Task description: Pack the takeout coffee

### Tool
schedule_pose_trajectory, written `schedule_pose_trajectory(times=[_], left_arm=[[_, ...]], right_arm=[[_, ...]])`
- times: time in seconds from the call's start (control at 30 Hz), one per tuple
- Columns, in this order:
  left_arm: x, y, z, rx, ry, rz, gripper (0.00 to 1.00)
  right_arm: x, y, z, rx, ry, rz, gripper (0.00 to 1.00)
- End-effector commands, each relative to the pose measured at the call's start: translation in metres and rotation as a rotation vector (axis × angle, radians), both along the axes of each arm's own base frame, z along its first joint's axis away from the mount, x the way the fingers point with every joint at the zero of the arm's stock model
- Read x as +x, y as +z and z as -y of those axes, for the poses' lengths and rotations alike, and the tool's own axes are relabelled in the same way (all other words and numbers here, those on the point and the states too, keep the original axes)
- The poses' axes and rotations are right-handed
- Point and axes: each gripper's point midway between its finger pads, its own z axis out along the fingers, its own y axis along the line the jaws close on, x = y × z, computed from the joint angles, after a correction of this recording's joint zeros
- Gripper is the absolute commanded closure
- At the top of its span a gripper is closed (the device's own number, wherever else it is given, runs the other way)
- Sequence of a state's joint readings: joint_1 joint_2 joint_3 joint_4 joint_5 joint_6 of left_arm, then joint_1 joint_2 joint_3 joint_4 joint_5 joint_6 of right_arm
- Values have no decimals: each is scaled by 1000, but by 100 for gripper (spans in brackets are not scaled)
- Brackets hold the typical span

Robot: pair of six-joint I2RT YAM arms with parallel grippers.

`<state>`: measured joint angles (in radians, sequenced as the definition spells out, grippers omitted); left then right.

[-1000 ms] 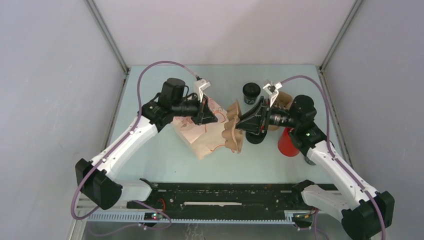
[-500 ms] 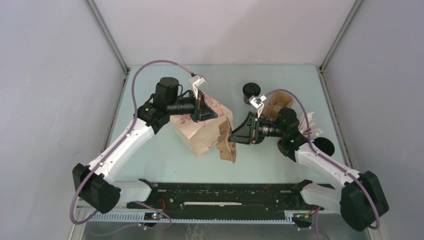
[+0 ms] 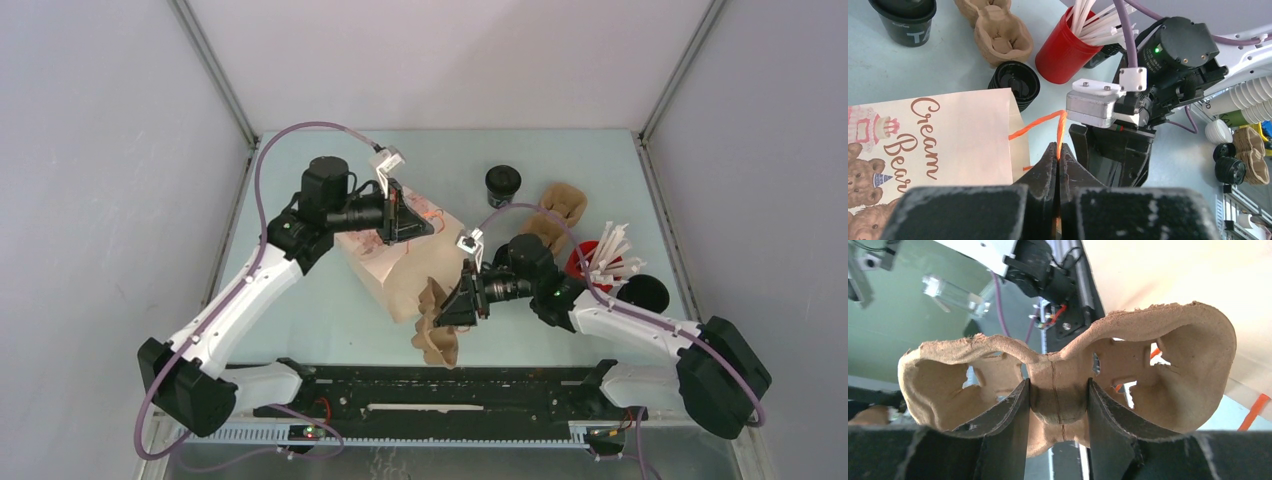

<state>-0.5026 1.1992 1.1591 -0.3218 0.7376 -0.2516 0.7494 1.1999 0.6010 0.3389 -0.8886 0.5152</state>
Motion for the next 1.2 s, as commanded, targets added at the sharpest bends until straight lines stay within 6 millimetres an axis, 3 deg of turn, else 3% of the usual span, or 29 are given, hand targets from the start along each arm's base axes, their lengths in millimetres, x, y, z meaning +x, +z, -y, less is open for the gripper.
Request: schedule_pose_trajectory(times=[0.0,0.13,0.27,0.43,0.57,0.63,0.77,1.0,1.17], left_arm=[[-7,13,-1,-53,-22,33,100],[-10,13,-2,-56,-26,35,100],[-15,18,-3,-75,-35,50,100],[-17,21,-4,-86,-36,70,100],[-13,16,-5,-71,-17,60,100],[-12,16,-6,-66,-5,62,100],[-11,15,-7,-60,3,64,100],[-10,8,-4,-50,-10,33,100],[-15,13,-4,-68,-24,54,100]], right_arm=[[15,-22,9,-114,-83,158,68],[29,-26,11,-139,-148,215,68],[27,-35,8,-83,-161,353,68],[38,-35,-7,-9,-200,358,68],[26,-5,-14,68,-162,277,68],[11,23,-5,106,-159,273,68],[-2,40,11,107,-194,277,66],[9,75,12,200,-214,293,66],[27,81,7,191,-172,365,67]])
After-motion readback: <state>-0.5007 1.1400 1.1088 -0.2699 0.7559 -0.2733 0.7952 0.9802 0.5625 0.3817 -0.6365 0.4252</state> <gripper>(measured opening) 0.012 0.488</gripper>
